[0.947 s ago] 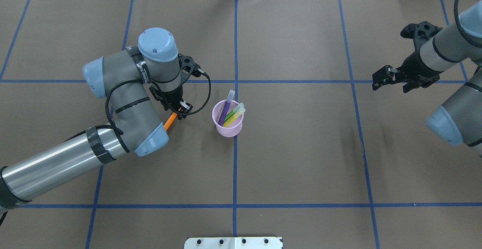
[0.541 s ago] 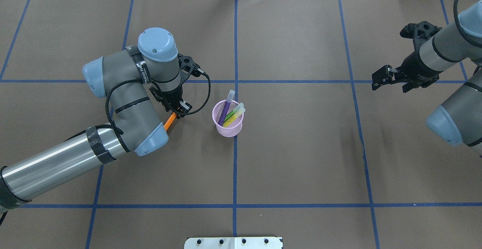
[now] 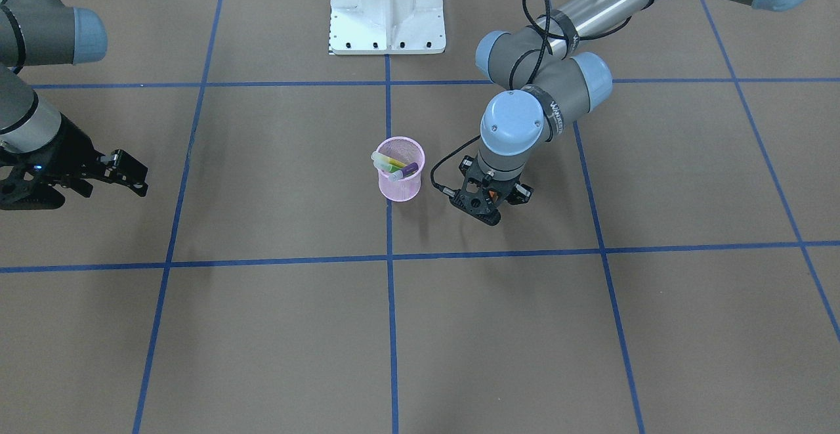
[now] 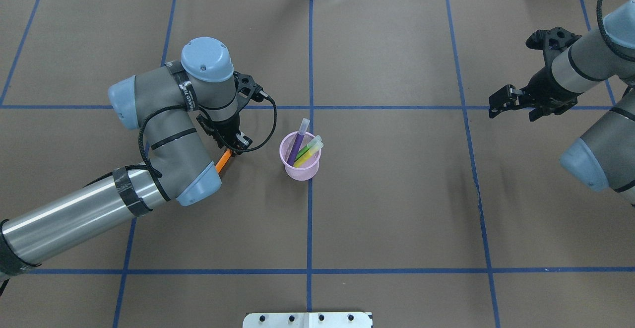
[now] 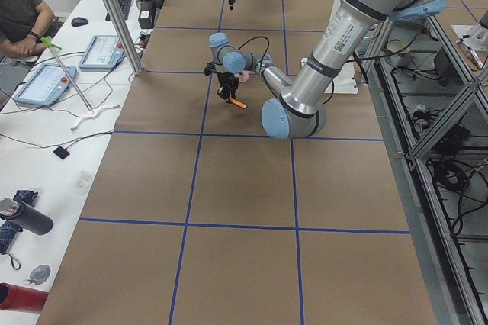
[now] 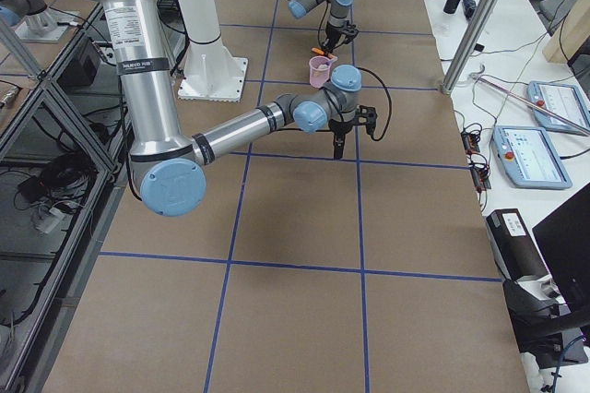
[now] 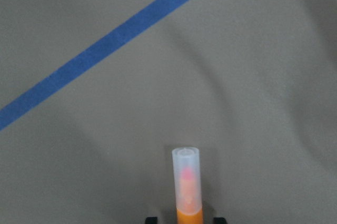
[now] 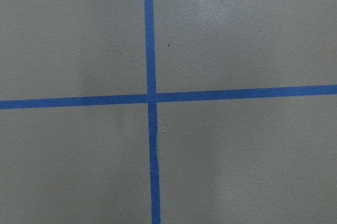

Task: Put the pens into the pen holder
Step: 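Close the left gripper on the orange marker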

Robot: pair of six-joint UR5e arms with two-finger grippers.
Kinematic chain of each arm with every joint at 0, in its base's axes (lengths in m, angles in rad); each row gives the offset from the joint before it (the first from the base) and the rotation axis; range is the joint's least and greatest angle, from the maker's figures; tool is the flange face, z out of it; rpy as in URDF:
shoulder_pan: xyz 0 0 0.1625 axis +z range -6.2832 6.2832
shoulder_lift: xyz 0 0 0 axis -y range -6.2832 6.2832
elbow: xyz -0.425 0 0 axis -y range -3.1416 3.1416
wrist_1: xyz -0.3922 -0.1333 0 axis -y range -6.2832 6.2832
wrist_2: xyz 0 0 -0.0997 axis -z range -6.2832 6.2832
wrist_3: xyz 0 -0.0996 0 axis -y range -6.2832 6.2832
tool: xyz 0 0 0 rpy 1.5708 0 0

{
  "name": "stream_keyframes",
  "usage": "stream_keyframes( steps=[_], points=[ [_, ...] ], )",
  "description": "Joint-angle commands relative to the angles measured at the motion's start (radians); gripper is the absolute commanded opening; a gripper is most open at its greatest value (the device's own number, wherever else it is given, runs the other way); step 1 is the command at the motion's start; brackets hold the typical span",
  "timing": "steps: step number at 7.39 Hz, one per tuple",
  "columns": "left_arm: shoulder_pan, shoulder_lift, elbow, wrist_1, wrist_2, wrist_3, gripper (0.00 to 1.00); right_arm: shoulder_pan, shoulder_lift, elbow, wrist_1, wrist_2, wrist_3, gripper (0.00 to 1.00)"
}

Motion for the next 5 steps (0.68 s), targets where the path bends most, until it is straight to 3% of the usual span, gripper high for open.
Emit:
stream_keyframes(
  steps=[1,3,5],
  points=[
    [-0.001,0.003,0.0,0.0,0.0,0.003,0.0,0.0,0.0,0.0,0.001,0.0,0.002,0.98],
    [-0.004,-0.002,-0.011,0.003,-0.003,0.009,0.0,0.0,0.003,0.0,0.001,-0.001,0.003,0.98],
    [-0.062,-0.005,-0.076,0.016,-0.107,0.0,0.0,0.006,0.003,0.0,0.0,0.0,0.003,0.98]
  ],
)
